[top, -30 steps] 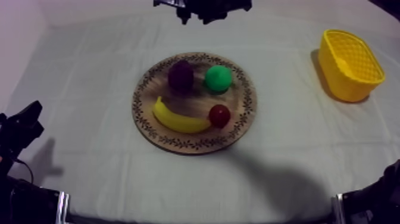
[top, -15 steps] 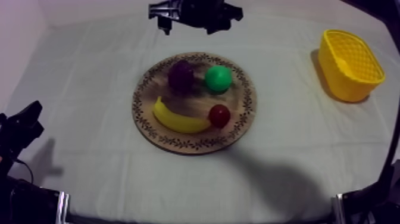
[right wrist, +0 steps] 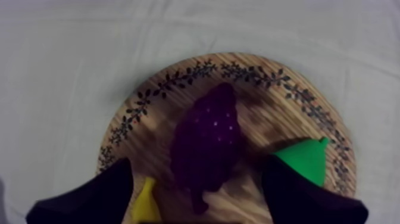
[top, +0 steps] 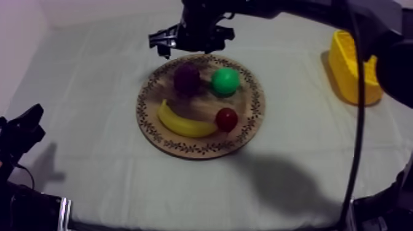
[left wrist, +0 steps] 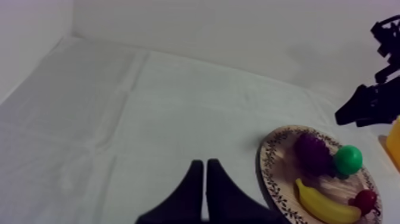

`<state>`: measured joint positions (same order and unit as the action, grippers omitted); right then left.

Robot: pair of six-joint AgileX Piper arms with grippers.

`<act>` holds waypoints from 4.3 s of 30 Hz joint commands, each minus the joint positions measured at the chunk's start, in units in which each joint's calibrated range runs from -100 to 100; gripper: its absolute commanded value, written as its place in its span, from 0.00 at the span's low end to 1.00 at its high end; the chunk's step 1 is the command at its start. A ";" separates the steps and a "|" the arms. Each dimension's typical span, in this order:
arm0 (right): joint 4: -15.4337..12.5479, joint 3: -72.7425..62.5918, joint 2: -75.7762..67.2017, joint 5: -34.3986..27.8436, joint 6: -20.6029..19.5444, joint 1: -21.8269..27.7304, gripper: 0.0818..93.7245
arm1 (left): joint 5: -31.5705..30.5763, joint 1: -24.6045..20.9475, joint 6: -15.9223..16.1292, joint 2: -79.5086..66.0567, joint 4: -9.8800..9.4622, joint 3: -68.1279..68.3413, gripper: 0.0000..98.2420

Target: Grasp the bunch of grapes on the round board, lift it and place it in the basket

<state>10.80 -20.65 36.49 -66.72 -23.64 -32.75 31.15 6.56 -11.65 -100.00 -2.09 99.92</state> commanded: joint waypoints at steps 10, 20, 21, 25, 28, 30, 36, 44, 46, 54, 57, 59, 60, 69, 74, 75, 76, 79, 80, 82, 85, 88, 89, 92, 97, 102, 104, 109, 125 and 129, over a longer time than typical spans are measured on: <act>0.24 -8.85 11.76 1.21 0.60 0.69 0.66 | -0.03 -0.01 0.00 0.00 0.01 -0.04 0.00; 0.25 -13.85 19.15 1.13 0.17 1.34 0.66 | -0.03 -0.01 0.00 0.00 0.01 -0.04 0.00; 0.15 -13.99 19.60 1.24 0.23 1.39 0.65 | -0.03 -0.01 0.00 0.00 0.01 -0.04 0.00; -0.26 -14.14 20.80 1.68 0.79 1.53 0.61 | -0.03 -0.01 0.00 0.00 0.01 -0.04 0.00; -0.50 -13.99 21.20 2.08 1.26 1.57 0.51 | -0.03 -0.01 0.00 0.00 0.01 -0.04 0.00; -0.65 -13.93 21.25 2.27 1.56 1.58 0.45 | -0.03 -0.01 0.00 0.00 0.01 -0.04 0.00; -0.70 -12.29 19.37 2.99 2.17 1.59 0.39 | -0.03 -0.01 0.00 0.00 0.01 -0.04 0.00; -0.40 -6.59 11.90 3.69 2.35 1.61 0.39 | -0.03 -0.01 0.00 0.00 0.01 -0.04 0.00; -0.24 -4.99 9.45 3.62 2.43 1.68 0.39 | -0.03 -0.01 0.00 0.00 0.01 -0.04 0.00; 0.44 1.45 -0.73 3.95 3.44 3.42 0.40 | -0.03 -0.01 0.00 0.00 0.01 -0.04 0.00; 0.80 3.71 -4.64 4.38 4.20 4.88 0.40 | -0.03 -0.01 0.00 0.00 0.01 -0.04 0.00; 1.09 4.95 -7.13 4.56 4.90 6.04 0.40 | -0.03 -0.01 0.00 0.00 0.01 -0.04 0.00; 1.19 5.61 -8.35 4.75 5.36 6.71 0.40 | -0.03 -0.01 0.00 0.00 0.01 -0.04 0.00; 1.69 11.23 -18.48 8.26 10.30 13.71 0.41 | -0.03 -0.01 0.00 0.00 0.01 -0.04 0.00; 1.78 15.18 -23.13 11.53 13.08 17.83 0.42 | -0.03 -0.01 0.00 0.00 0.01 -0.04 0.00; 1.73 15.87 -23.93 12.17 13.63 18.68 0.42 | -0.03 -0.01 0.00 0.00 0.01 -0.04 0.00; 1.67 16.45 -24.65 12.71 14.18 19.55 0.42 | -0.03 -0.01 0.00 0.00 0.01 -0.04 0.00; 1.24 17.71 -26.42 14.11 16.18 22.14 0.42 | -0.03 -0.01 0.00 0.00 0.01 -0.04 0.00; 1.15 18.04 -26.89 14.60 16.77 22.98 0.42 | -0.03 -0.01 0.00 0.00 0.01 -0.04 0.00; 1.05 18.67 -27.74 15.63 17.89 24.64 0.42 | -0.03 -0.01 0.00 0.00 0.01 -0.04 0.00; 0.92 19.31 -28.75 17.14 19.25 27.16 0.42 | -0.03 -0.01 0.00 0.00 0.01 -0.04 0.00; 0.65 20.06 -29.65 18.49 20.62 29.50 0.42 | -0.03 -0.01 0.00 0.00 0.01 -0.04 0.00; 0.47 20.45 -30.00 19.02 21.12 30.27 0.42 | -0.03 -0.01 0.00 0.00 0.01 -0.04 0.00; 0.01 22.35 -31.11 20.98 22.68 32.61 0.42 | -0.03 -0.01 0.00 0.00 0.01 -0.04 0.00; -0.89 27.00 -32.60 24.59 25.48 36.40 0.42 | -0.03 -0.01 0.00 0.00 0.01 -0.04 0.00; -1.59 32.82 -33.15 27.54 27.86 39.60 0.42 | -0.03 -0.01 0.00 0.00 0.01 -0.04 0.00; -1.80 35.58 -33.12 28.98 28.53 40.70 0.42 | -0.03 -0.01 0.00 0.00 0.01 -0.04 0.00; -2.61 41.47 -31.82 31.96 29.93 42.73 0.42 | -0.03 -0.01 0.00 0.00 0.01 -0.04 0.00; -4.36 43.15 -19.12 35.17 29.19 43.94 0.55 | -0.03 -0.01 0.00 0.00 0.01 -0.04 0.00; -4.61 40.86 -16.26 35.00 28.25 43.73 0.59 | -0.03 -0.01 0.03 0.00 0.01 -0.04 0.00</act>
<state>6.28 20.80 19.52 -31.36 4.83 11.10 31.15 6.56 -11.63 -100.00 -2.09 99.92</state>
